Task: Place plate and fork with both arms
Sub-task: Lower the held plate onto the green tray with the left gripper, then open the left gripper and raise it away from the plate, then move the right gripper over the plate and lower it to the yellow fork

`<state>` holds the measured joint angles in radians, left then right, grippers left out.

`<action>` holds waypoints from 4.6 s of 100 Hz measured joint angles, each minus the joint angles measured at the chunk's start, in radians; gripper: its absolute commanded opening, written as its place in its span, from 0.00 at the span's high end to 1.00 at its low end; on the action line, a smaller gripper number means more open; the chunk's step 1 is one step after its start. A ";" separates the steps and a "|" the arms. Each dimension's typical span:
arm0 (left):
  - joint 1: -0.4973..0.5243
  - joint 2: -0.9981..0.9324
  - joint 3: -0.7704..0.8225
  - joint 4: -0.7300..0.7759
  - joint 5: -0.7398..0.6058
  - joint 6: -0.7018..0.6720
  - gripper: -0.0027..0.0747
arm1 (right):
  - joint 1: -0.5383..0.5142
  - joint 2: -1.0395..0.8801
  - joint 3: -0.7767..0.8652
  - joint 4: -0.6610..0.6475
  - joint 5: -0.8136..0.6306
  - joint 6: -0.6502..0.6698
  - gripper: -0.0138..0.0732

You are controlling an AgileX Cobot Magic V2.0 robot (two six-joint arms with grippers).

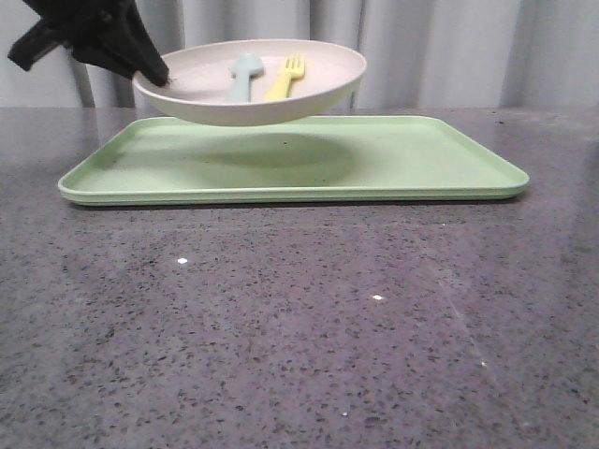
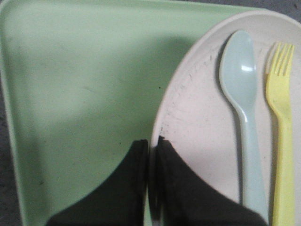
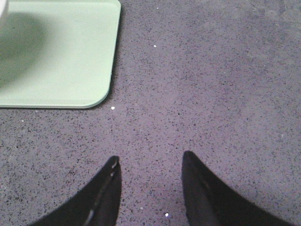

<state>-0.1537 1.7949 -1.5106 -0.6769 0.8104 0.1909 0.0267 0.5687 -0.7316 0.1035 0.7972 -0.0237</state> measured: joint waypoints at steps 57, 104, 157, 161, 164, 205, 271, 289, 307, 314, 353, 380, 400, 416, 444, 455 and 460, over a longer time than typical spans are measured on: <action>-0.103 0.074 -0.003 0.046 -0.139 -0.125 0.99 | 0.000 0.000 0.000 0.000 0.000 0.000 0.46; -0.103 0.086 0.014 0.119 -0.145 -0.196 0.99 | 0.000 0.000 0.000 0.000 0.000 0.000 0.46; -0.103 0.116 0.015 0.115 -0.145 -0.211 0.99 | 0.000 0.000 0.000 0.000 0.000 0.000 0.46; -0.103 0.116 0.015 0.115 -0.145 -0.211 0.99 | 0.000 0.000 0.000 0.000 0.000 0.000 0.46; -0.103 0.116 0.015 0.115 -0.145 -0.211 0.99 | 0.000 0.000 0.000 0.000 0.000 0.000 0.46; -0.103 0.116 0.015 0.114 -0.145 -0.211 0.77 | 0.000 0.000 0.000 0.000 0.000 0.000 0.46; -0.101 0.014 0.009 0.177 -0.144 -0.211 0.35 | 0.000 0.000 0.000 0.000 0.000 0.000 0.46; -0.059 -0.084 0.009 0.298 -0.113 -0.211 0.35 | 0.000 0.000 0.000 0.000 0.000 0.000 0.46; -0.007 -0.209 0.063 0.442 -0.054 -0.211 0.35 | 0.000 0.000 0.000 0.000 0.000 0.000 0.46; 0.018 -0.268 0.105 0.481 -0.051 -0.211 0.35 | 0.000 0.000 0.000 0.000 0.000 0.000 0.46; 0.112 -0.662 0.435 0.613 -0.050 -0.211 0.35 | 0.000 0.000 0.000 0.000 0.000 0.000 0.46; 0.119 -0.961 0.692 0.625 -0.046 -0.211 0.35 | 0.000 0.000 0.000 0.000 0.000 0.000 0.46; 0.119 -1.163 0.817 0.625 -0.040 -0.211 0.35 | 0.000 0.000 0.000 0.000 0.000 0.000 0.46; 0.119 -1.258 0.868 0.625 -0.031 -0.211 0.35 | 0.000 0.000 0.000 0.000 0.000 0.000 0.46; 0.119 -1.285 0.902 0.625 -0.009 -0.211 0.35 | 0.000 0.000 0.000 0.011 0.006 0.000 0.46; 0.119 -1.285 0.902 0.625 -0.009 -0.211 0.35 | 0.000 0.004 -0.018 0.051 0.020 0.000 0.46; 0.119 -1.285 0.902 0.625 -0.009 -0.211 0.35 | 0.000 0.009 -0.034 0.067 0.022 0.000 0.46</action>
<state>-0.0346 0.5096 -0.6089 -0.0524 0.8011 -0.0203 0.0267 0.5776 -0.7660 0.1704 0.8196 -0.0237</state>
